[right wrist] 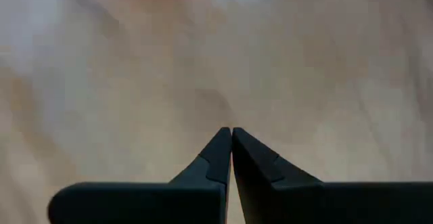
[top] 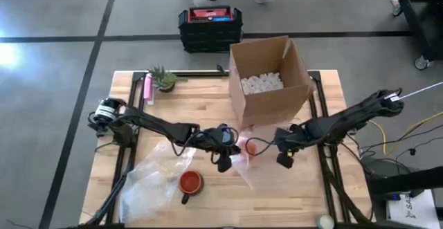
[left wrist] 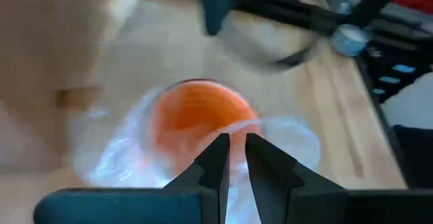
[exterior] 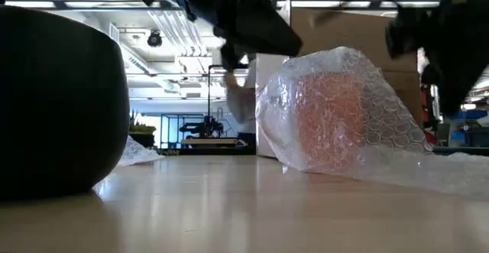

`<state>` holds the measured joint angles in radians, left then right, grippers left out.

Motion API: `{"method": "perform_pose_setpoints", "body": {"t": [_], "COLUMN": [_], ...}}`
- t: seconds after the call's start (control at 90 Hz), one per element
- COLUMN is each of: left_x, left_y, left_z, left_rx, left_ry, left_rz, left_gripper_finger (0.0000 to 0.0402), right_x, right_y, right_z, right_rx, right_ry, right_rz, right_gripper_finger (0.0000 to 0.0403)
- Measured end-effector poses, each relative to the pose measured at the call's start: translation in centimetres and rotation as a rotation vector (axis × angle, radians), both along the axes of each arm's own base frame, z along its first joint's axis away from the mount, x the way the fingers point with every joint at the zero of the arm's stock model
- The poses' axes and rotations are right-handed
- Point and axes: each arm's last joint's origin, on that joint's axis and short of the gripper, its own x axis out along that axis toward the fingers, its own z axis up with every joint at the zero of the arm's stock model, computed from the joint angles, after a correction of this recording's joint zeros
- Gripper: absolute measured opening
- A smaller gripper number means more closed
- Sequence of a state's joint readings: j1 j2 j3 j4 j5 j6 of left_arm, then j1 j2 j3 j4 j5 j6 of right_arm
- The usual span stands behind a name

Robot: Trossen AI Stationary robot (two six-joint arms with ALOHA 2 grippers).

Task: Wrap mug
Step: Wrap the orange mug with the right transparent bubble wrap

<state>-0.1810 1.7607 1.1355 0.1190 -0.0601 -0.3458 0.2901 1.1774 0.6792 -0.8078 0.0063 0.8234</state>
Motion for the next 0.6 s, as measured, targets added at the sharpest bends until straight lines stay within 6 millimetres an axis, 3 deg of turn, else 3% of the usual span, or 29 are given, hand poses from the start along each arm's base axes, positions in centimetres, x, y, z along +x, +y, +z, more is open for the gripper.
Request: {"method": "perform_pose_setpoints", "body": {"t": [0.322,0.6], "left_x": [3.4,3.9], "left_y": [-0.7,-0.7], "left_z": [-1.6,-2.2], "left_rx": [0.037,0.042], "left_ry": [0.126,0.143], "left_rz": [-0.039,-0.039], "left_gripper_finger": [0.0036,0.0036], "right_x": [-0.9,-2.4], "right_y": [-0.2,-0.8], "right_z": [-1.1,-3.4], "right_rx": [-0.007,-0.070], "right_ry": [0.063,0.151], "right_rz": [-0.029,-0.131], "right_gripper_finger": [0.0104,0.0187]}}
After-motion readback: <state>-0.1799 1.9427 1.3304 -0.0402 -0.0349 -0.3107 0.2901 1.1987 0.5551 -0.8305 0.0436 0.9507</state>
